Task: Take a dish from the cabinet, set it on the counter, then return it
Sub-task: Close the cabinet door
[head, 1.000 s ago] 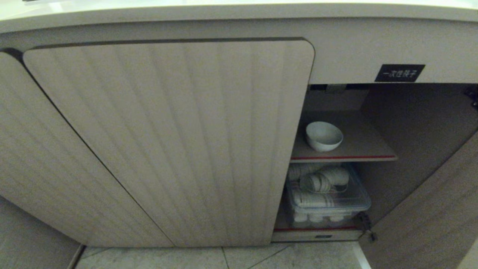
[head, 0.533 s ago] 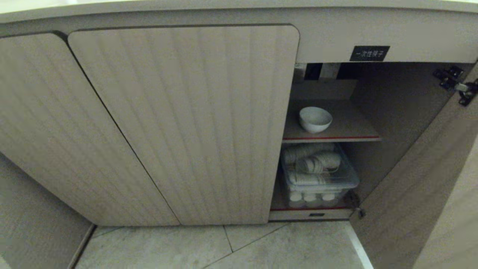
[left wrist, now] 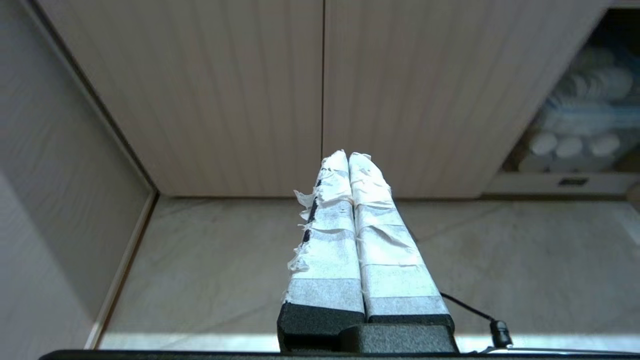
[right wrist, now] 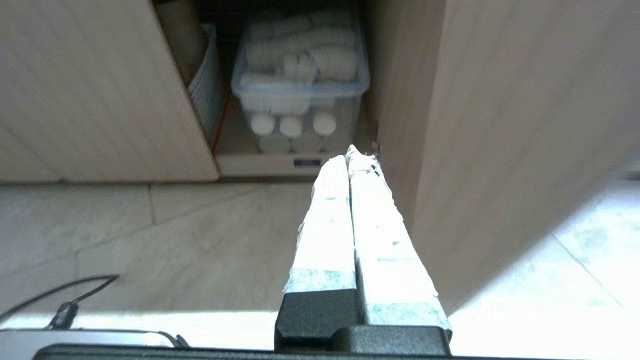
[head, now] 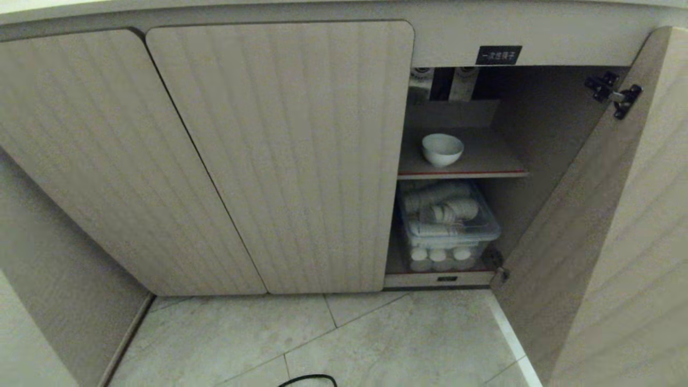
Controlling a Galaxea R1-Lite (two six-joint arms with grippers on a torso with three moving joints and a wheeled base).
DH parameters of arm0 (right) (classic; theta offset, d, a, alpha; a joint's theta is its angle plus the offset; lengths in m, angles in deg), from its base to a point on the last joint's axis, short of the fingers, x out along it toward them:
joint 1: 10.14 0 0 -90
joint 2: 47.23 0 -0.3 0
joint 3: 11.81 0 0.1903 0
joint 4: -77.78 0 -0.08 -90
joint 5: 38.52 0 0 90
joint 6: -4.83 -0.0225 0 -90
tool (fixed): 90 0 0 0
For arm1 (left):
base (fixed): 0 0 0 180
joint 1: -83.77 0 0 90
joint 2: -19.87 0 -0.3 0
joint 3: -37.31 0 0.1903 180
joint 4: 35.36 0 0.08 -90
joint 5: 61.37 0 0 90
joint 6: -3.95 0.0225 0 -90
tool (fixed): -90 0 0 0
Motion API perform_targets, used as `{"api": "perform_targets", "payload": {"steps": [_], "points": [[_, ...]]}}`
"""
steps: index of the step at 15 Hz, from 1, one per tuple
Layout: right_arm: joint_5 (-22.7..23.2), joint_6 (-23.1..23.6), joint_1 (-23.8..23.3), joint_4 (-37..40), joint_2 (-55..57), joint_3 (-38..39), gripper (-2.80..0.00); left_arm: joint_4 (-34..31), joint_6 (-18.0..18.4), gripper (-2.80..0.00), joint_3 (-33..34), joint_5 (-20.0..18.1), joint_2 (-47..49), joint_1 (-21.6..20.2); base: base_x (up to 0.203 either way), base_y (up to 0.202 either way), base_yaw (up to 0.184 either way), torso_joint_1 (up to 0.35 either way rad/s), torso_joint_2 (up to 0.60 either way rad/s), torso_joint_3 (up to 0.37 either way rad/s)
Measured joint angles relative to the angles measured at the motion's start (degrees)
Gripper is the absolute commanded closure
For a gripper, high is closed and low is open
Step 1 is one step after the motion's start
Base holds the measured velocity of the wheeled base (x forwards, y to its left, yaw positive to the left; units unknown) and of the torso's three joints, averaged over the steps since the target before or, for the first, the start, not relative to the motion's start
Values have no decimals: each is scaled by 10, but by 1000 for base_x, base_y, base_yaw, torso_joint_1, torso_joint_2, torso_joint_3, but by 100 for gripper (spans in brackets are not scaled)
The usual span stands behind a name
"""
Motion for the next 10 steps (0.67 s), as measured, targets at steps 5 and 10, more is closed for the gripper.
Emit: {"api": "perform_targets", "payload": {"steps": [5, 10], "points": [[0, -1, 0, 0, 0, 0, 0, 0, 0, 0, 0, 1, 0, 0, -27, 0, 0, -1, 0, 1], [0, -2, 0, 0, 0, 0, 0, 0, 0, 0, 0, 0, 0, 0, 0, 0, 0, 0, 0, 0]]}}
